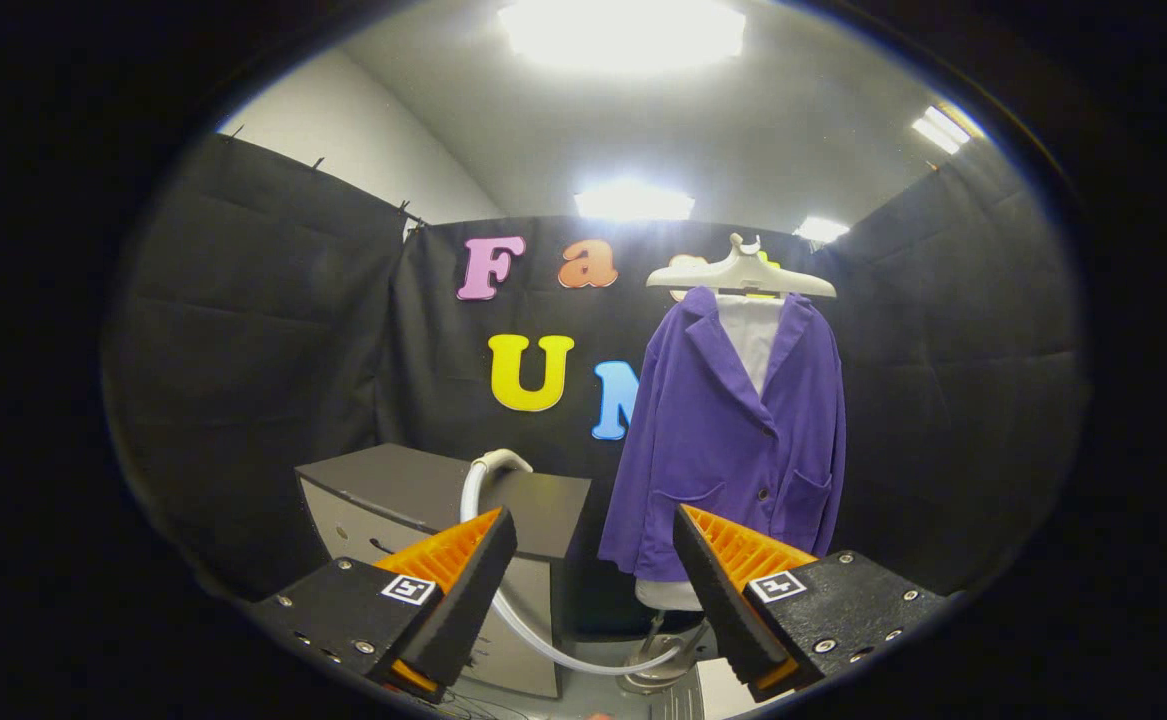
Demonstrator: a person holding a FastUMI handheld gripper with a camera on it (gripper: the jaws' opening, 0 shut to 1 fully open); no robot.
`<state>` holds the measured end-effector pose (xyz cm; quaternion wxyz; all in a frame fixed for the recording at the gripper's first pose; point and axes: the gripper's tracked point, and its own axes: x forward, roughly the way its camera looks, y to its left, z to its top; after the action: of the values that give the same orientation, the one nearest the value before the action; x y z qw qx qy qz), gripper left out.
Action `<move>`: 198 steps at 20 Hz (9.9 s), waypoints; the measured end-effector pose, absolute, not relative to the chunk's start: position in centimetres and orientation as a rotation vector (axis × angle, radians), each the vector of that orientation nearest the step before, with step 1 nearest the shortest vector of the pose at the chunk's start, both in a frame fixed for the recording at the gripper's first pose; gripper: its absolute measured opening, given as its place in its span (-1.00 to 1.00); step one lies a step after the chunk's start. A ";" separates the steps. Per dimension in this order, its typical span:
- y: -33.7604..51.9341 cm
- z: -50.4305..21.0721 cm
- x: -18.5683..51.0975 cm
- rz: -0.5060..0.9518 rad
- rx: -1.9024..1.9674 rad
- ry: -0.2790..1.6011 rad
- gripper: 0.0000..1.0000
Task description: Iron the clothes twice with a garment steamer, once on the left side and once on the right side.
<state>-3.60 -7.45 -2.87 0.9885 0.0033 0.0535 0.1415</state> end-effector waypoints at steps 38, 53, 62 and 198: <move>13.9 -1.8 23.5 0.272 0.310 0.370 0.92; 22.6 -14.3 33.0 0.152 0.203 0.799 0.93; 23.1 -20.1 34.2 0.096 0.117 0.973 0.76; -16.3 -19.9 21.2 -0.395 -0.488 0.512 -0.28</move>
<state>21.24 -16.28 -19.90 0.9191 -0.2374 0.2488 -0.1924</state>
